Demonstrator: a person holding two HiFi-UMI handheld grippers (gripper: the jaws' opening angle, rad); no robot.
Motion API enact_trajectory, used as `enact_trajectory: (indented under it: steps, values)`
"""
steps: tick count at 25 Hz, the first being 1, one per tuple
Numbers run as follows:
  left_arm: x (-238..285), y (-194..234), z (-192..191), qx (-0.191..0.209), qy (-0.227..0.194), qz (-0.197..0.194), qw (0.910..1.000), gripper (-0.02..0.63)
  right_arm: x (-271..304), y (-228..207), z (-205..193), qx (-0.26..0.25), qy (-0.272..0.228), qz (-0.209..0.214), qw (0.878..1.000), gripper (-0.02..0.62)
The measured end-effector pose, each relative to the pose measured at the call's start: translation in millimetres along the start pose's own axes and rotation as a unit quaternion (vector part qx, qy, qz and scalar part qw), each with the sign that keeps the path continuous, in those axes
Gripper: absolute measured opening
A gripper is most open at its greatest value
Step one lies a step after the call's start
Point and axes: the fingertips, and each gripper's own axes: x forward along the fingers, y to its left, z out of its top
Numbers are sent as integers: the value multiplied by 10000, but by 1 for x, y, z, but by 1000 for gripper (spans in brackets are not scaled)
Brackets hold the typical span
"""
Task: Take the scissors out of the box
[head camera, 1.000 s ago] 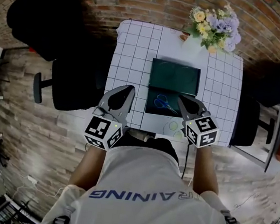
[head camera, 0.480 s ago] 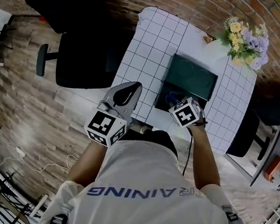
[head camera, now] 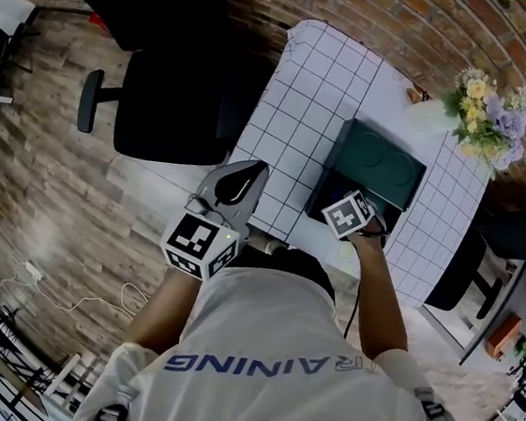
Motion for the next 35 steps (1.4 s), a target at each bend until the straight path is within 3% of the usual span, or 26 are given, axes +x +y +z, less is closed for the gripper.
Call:
enact_trajectory:
  steps: [8, 14, 19, 22, 24, 28, 35]
  values:
    - [9, 1, 8, 19, 1, -175, 9998, 3, -20, 1, 6, 29, -391, -28, 9992, 95]
    - [19, -12, 18, 114, -59, -402, 9991, 3, -74, 11, 20, -51, -1309, -346, 9908, 94]
    - [23, -30, 37, 303, -211, -646, 9972, 3, -122, 5, 23, 222, -2186, -867, 9717, 94]
    - [25, -41, 52, 491, -322, -783, 9952, 3, -161, -8, 27, 527, -2816, -1183, 9507, 94]
    - [28, -50, 62, 635, -413, -919, 9929, 3, -192, -20, 31, 757, -3274, -1464, 9304, 94]
    - [31, -69, 81, 828, -576, -1179, 9879, 3, -259, -39, 32, 1087, -4057, -2075, 8835, 94]
    - [25, -111, 112, 1100, -829, -1585, 9777, 3, -368, -55, 6, 1739, -5247, -2531, 7940, 94]
